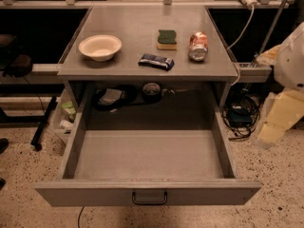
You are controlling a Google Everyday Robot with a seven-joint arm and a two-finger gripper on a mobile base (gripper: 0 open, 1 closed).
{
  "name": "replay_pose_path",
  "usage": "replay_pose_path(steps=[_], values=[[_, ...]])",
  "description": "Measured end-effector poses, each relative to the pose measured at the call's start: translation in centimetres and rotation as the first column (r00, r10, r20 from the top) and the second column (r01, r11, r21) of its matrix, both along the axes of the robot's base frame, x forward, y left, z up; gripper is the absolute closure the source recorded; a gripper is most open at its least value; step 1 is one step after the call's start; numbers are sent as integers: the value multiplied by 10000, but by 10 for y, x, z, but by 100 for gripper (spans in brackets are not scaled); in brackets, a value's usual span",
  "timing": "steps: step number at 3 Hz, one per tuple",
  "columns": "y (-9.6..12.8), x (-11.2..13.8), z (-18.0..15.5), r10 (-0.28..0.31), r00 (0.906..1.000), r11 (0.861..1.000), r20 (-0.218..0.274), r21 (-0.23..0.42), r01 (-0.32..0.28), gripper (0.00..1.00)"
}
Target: Close top drawer
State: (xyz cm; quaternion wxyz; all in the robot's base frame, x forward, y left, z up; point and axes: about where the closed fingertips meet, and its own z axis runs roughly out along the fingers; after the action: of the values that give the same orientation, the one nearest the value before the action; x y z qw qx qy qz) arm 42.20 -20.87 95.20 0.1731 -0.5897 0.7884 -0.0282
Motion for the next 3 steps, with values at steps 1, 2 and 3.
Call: replay_pose_path(steps=[1,2,3], values=[[6,-15,-35,-238,9996,9993,-141,297,242,0],[14,-25,-81,-270,9980,9972,-575,674,308,0],[17,-35,-123,-328,9938,9937,-1058,1029,438,17]])
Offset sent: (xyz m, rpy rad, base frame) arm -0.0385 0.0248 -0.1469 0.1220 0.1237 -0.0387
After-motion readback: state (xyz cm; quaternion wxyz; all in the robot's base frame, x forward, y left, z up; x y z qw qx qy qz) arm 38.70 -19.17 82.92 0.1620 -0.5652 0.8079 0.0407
